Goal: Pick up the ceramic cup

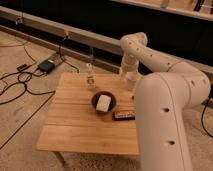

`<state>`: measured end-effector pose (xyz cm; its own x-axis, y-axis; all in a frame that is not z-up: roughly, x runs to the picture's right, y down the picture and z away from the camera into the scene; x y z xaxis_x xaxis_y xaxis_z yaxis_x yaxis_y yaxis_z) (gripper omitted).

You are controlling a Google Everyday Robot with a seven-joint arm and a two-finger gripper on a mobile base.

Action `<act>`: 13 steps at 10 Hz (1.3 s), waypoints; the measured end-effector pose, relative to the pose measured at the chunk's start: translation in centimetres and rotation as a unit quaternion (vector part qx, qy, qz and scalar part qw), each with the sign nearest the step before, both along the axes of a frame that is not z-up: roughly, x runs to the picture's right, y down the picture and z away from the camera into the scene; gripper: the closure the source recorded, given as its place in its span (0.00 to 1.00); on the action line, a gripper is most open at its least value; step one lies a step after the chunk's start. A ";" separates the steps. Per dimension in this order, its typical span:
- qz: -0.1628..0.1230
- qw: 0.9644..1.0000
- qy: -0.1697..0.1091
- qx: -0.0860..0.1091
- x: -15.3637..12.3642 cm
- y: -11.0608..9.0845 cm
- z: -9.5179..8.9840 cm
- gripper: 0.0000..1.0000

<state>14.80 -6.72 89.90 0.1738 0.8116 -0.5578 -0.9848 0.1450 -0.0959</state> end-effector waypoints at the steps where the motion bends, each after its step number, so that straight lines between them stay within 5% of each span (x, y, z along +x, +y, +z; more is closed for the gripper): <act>1: -0.004 1.000 -0.005 0.000 0.1 -0.2 0.8 0.35; 7: -0.001 0.999 -0.028 -0.017 0.6 0.7 5.7 0.37; 10: 0.004 0.999 -0.021 -0.045 0.7 2.3 6.4 0.66; 13: 0.026 0.997 0.021 -0.075 0.9 2.9 5.4 0.95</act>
<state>15.70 -3.85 95.26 0.1083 0.7255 -0.6796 -0.9941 0.0810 -0.0719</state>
